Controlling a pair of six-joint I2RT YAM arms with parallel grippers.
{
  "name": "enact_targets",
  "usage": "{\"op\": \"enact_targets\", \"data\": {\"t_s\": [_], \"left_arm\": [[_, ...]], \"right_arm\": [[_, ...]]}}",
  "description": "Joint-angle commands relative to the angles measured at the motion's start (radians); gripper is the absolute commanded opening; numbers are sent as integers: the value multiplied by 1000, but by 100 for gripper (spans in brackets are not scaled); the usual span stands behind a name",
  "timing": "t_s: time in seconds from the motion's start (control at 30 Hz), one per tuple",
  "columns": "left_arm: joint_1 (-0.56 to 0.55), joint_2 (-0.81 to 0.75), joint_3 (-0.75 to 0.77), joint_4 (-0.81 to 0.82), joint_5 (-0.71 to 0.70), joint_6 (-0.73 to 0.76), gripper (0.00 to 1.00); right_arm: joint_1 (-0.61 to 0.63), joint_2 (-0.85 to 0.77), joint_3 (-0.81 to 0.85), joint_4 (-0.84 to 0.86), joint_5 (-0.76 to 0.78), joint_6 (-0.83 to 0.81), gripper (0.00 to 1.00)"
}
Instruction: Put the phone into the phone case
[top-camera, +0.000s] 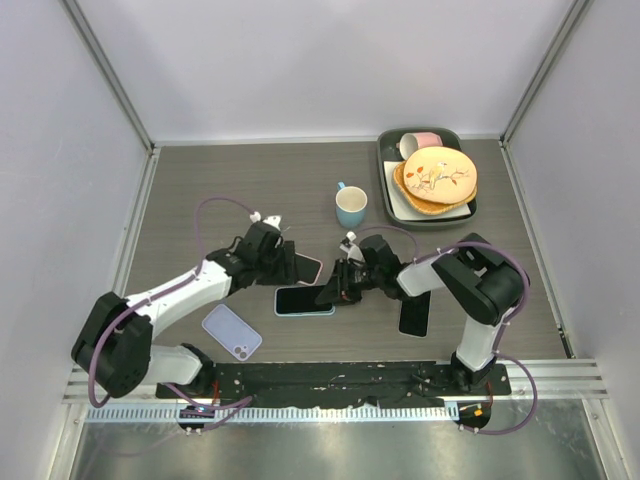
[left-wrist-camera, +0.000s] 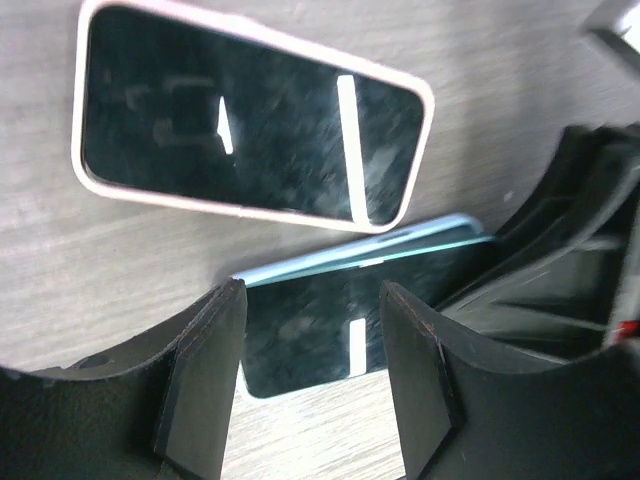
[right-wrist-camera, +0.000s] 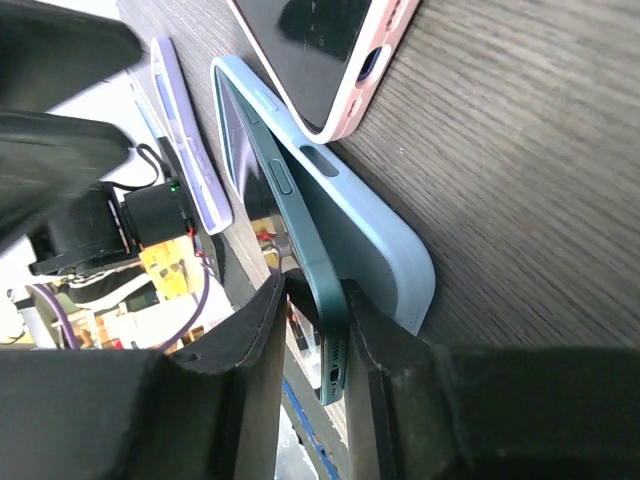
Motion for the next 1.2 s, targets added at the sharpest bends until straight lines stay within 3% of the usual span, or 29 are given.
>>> {"op": "enact_targets", "data": {"t_s": [0.0, 0.37, 0.73, 1.17], "left_arm": [[-11, -32, 91, -30, -53, 82, 60], [-75, 19, 34, 74, 34, 20, 58], [-134, 86, -54, 160, 59, -46, 41], [-137, 134, -90, 134, 42, -67, 34]], "right_arm": [[65, 30, 9, -379, 237, -208, 31], [131, 0, 94, -600, 395, -286, 48], [152, -48, 111, -645, 438, -318, 65], [166, -127, 131, -688, 444, -350, 72]]}}
